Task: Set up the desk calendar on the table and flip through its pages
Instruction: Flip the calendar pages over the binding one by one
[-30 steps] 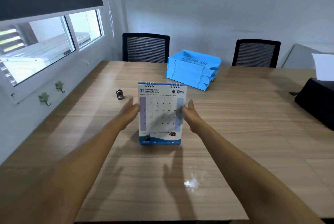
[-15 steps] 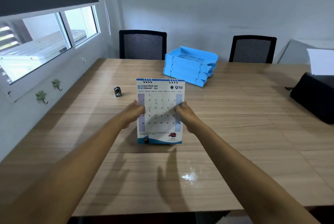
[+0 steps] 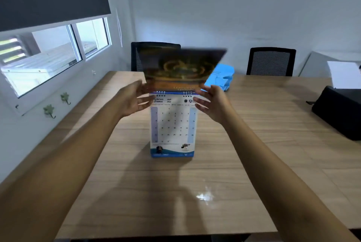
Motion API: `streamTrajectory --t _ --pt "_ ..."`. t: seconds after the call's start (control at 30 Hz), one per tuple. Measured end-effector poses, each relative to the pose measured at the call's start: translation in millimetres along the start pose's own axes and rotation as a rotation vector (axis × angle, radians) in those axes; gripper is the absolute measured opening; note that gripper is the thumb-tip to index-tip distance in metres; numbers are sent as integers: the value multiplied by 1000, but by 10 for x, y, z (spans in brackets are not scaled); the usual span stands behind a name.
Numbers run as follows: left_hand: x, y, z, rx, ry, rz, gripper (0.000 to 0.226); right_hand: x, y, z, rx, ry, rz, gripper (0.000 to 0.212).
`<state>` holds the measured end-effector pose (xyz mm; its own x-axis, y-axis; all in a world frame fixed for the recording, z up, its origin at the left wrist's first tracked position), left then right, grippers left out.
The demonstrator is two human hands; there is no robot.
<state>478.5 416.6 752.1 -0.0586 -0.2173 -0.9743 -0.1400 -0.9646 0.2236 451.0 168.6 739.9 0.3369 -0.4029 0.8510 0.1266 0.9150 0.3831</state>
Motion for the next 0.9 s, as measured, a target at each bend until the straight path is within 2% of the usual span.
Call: streamTrajectory --t 0.1,0.17,0.23,0.3,0.37,0.43,0.53,0.6,0.67,0.73,0.9 --pt "-33 203 -45 45 143 -366 42 82 144 -40 -132 -180 424 24" --pt "-30 307 -85 46 234 -648 44 73 217 -99 -219 -329 821 33" --pt "13 338 -140 74 285 -887 47 29 211 -221 -342 -383 1169 42" --pt "114 291 -220 93 222 -1021 53 -9 179 -331 -409 -354 1343 46" --pt "198 258 -244 107 176 -1077 56 -39 167 -417 -401 -338 1422 48" --pt "232 254 -258 86 224 -1049 57 -57 139 -454 -415 -365 1380 51" --pt "279 199 -181 -73 321 -1009 58 -205 21 -496 -413 -307 1109 66" --pt "402 136 -114 -128 241 -913 57 -411 -62 -549 -332 -172 868 72" --pt "614 97 -107 -82 123 -789 50 -607 -111 -561 -266 -20 674 62" --pt "804 48 -126 -7 25 -706 50 -738 -104 -555 -217 78 610 53" --pt "1343 -350 -569 33 -47 -661 69 -861 -51 -504 -190 146 569 59"
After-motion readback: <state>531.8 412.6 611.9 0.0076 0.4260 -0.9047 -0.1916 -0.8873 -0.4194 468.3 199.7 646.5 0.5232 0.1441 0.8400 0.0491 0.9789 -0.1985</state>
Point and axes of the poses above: each hand's wrist, its own z-axis away from the middle knuckle, its own y-axis out of the palm, x = y × z, the point moved 5 cm from there along -z, towards the middle knuckle, and after that the axes turned 12 degrees about y, right-handed, at the moved point
